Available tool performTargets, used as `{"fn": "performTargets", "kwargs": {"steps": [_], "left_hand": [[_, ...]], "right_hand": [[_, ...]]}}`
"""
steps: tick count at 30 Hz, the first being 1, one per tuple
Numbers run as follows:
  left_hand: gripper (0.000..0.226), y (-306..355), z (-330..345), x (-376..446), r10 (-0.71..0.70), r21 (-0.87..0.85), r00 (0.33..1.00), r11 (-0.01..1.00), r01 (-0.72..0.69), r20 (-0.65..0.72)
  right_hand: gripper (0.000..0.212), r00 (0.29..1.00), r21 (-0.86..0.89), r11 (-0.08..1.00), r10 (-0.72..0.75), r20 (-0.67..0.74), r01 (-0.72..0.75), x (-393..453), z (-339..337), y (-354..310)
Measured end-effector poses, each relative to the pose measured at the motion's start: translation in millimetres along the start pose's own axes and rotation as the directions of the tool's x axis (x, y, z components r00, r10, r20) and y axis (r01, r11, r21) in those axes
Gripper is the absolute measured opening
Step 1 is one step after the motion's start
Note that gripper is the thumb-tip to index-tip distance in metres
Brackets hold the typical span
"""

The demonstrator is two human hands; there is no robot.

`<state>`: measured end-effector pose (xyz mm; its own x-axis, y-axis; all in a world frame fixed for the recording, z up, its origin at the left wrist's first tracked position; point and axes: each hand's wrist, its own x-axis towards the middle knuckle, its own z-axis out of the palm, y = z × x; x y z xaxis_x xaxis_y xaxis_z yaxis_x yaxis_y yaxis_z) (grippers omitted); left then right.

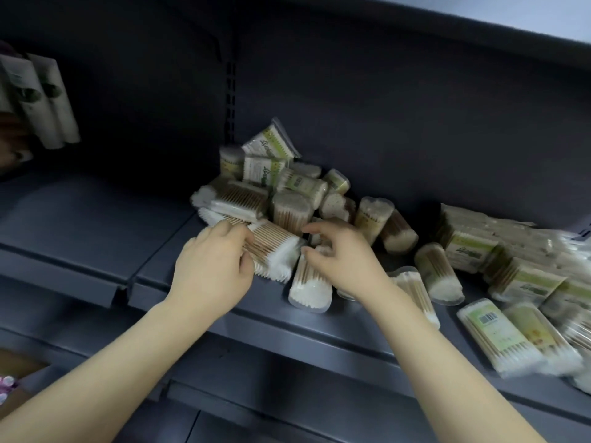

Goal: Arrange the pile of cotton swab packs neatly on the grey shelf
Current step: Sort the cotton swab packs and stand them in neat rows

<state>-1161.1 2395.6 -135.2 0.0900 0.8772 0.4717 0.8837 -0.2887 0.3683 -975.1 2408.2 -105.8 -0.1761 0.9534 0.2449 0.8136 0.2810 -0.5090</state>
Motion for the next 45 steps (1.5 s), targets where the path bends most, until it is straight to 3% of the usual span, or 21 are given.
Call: {"fn": "performTargets", "kwargs": {"steps": [12, 20, 26, 36, 45], "left_hand": [[0.026, -18.8, -4.2, -3.2, -0.086, 0.048, 0.994, 0.995, 0.083, 0.070], [0.024, -20.0, -2.2, -2.2, -0.098, 0.026, 0.992, 0.995, 0.096, 0.083], [0.022, -16.6, -4.2, -1.9, -0.108, -0.013, 0.992, 0.994, 0.109, 0.067], [0.011, 18.0, 0.3, 5.1, -0.149, -0.094, 0.989, 0.985, 0.147, -0.013], [0.023, 59.3, 17.6, 8.1, -0.092, -0.169, 0.996, 0.982, 0.087, -0.021]], "right_hand": [[0.074, 0.986, -0.098, 0.995, 0.021, 0.164, -0.005, 16.1, 23.5, -16.4], [0.066, 0.981, -0.049, 0.998, 0.055, 0.187, -0.047, 19.1, 21.1, -21.0], [0.077, 0.983, 0.018, 0.996, 0.084, 0.165, -0.088, 20.6, 18.0, -13.8], [0.070, 0.995, 0.036, 0.999, 0.008, 0.100, -0.011, 5.6, -16.7, 2.7], [0.071, 1.000, 0.064, 0.998, 0.020, 0.015, -0.021, -23.9, -45.9, 32.0]]}}
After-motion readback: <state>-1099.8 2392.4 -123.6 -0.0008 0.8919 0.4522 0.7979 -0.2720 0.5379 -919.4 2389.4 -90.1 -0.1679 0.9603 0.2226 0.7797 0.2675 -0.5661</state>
